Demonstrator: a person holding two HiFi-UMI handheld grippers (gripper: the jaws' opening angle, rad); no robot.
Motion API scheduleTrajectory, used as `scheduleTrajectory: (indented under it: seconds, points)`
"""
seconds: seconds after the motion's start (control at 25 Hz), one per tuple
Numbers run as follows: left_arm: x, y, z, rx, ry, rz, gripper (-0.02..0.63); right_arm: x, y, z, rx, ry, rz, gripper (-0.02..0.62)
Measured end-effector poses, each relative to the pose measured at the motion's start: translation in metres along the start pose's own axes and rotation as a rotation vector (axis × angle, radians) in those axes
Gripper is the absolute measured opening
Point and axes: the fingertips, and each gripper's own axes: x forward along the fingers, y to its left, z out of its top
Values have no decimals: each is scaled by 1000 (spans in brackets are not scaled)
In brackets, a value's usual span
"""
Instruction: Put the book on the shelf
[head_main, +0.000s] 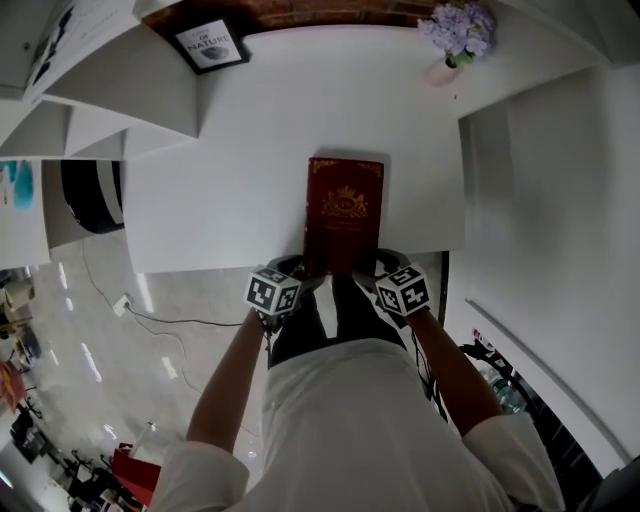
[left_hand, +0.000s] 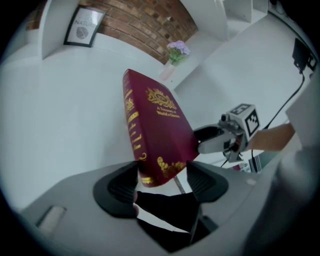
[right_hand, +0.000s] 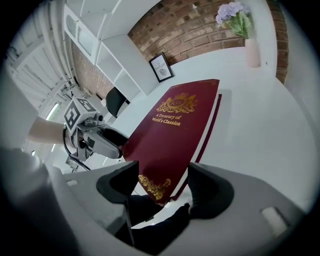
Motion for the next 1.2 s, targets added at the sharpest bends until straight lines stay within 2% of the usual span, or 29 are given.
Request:
scheduleTrajectory:
  seconds: [0.2,0.44,0.56,0.6,0.76,0.88,0.96,1.08,1.2]
  points:
    - [-9,-13,-41,-76,-23,12,308,-1,20,-22,-28,26,48,307]
    - [-17,-11,-61,-174,-85,7,305,-3,36,-42,-56,60,129,307]
    - [-17,-2,-62,-215,-102,-11,304,-4,24,-45,65,46,161,313]
    - [-16,0,-63,-227,-98,-27,313,-4,20,-47,124,46,183,338]
    - [-4,-3,-63,-265,-69,-135,360,14,13,-52,345,54,332,417]
    - [3,-7,-59,-273,-62,-192,362,30,19,-49,458,49,464,425]
    - [7,-6,-58,-260,-51,-200,360,36,26,-44,482,44,522,421]
    - [10,-3,-57,-247,-48,-199,353,40,31,-42,470,42,560,322]
    - [7,-5,-56,-262,-64,-212,351,34,34,-36,476,17,584,304]
